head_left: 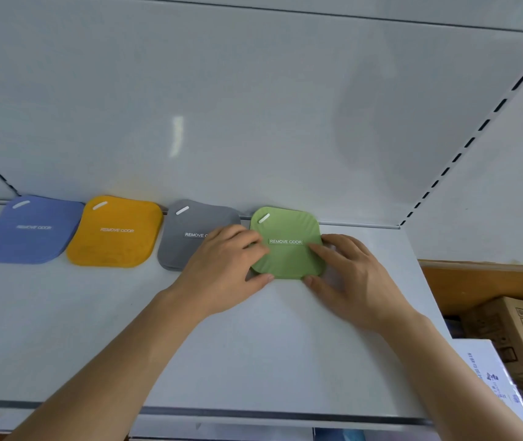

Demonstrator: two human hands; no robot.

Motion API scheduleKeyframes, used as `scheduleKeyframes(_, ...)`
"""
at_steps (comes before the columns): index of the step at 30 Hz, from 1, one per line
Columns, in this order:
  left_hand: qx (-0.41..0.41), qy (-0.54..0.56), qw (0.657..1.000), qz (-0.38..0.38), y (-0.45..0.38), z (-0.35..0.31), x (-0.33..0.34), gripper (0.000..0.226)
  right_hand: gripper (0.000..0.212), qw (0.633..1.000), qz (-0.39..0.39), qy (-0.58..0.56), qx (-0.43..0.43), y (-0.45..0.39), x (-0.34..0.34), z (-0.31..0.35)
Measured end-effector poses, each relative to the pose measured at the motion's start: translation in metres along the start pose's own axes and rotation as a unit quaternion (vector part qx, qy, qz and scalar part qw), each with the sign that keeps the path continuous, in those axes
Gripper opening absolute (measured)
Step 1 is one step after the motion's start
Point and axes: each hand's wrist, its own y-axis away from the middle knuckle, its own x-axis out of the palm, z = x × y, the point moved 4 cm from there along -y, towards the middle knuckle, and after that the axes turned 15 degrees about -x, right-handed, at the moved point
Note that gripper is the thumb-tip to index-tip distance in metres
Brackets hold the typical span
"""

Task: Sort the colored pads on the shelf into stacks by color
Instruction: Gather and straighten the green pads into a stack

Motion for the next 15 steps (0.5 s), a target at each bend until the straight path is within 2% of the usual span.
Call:
scheduleKeyframes(5, -0.001, 0.001, 1.000, 0.000, -0.0007, -0.0010, 0.0012, 0.050, 0.055, 1.000, -0.011, 0.005, 0.003, 0.0007, 0.0007, 0.0011)
scheduleKeyframes(12, -0.014, -0.005, 1.000, 0.013, 0.0003, -0.0047, -0.0006, 0.050, 0.057, 1.000, 0.014, 0.019, 0.018, 0.0039, 0.0042, 0.0030)
scheduleKeyframes(15, -0.007, 0.000, 1.000, -0.016, 0.0034, -0.0071, -0.0024, 0.047, 0.065, 0.999, 0.013, 0.031, 0.023, 0.0073, 0.0046, 0.0065)
